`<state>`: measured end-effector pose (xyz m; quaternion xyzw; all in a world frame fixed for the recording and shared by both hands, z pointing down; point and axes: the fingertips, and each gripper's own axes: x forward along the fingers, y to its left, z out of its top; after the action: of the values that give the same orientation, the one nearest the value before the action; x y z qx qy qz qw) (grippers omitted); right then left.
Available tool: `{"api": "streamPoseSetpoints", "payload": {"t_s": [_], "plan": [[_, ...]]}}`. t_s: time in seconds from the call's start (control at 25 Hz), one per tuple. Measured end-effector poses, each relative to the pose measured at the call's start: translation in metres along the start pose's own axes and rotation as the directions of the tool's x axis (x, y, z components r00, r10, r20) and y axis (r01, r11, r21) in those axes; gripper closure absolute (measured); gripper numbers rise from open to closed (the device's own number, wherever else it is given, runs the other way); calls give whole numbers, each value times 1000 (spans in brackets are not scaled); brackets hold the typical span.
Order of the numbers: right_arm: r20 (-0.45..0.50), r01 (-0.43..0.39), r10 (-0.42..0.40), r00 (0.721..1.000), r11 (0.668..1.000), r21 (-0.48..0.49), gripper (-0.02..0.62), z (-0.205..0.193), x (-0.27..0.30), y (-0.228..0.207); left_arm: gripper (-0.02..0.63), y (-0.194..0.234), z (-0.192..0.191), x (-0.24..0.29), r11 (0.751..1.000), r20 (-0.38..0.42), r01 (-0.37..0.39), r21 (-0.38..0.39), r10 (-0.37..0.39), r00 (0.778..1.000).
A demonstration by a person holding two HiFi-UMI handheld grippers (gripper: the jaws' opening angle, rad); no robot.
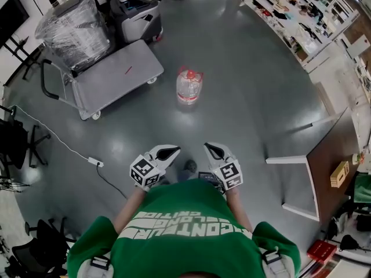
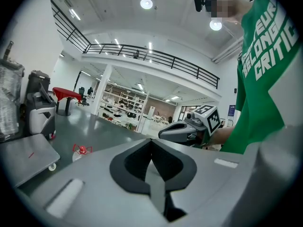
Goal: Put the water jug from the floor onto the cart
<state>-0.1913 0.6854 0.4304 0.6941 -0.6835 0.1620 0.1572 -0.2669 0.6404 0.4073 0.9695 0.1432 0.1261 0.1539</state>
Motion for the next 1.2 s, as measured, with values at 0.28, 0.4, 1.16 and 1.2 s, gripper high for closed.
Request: {"api": "streamPoseSetpoints", "payload": {"t_s": [0.28,0.4,1.16,1.2], "plan": [[11,-6,6,1000,1000,13,603,-4,-1,-52,592,13,13,42,999,-13,-37,4,37,999],[18,-12,12,1000,1000,11,603,-6,-1,-71,592,16,18,59,999,-15,-48,7,48,999],[11,-94,94,996,996,5,603,-14,17,-123,592,41,16,98,990,-36,-134,-37,132,991],[9,-93,93,996,996,6,603,-13,20,-124,592,46,16,99,990,-39,-135,-43,133,990]]}}
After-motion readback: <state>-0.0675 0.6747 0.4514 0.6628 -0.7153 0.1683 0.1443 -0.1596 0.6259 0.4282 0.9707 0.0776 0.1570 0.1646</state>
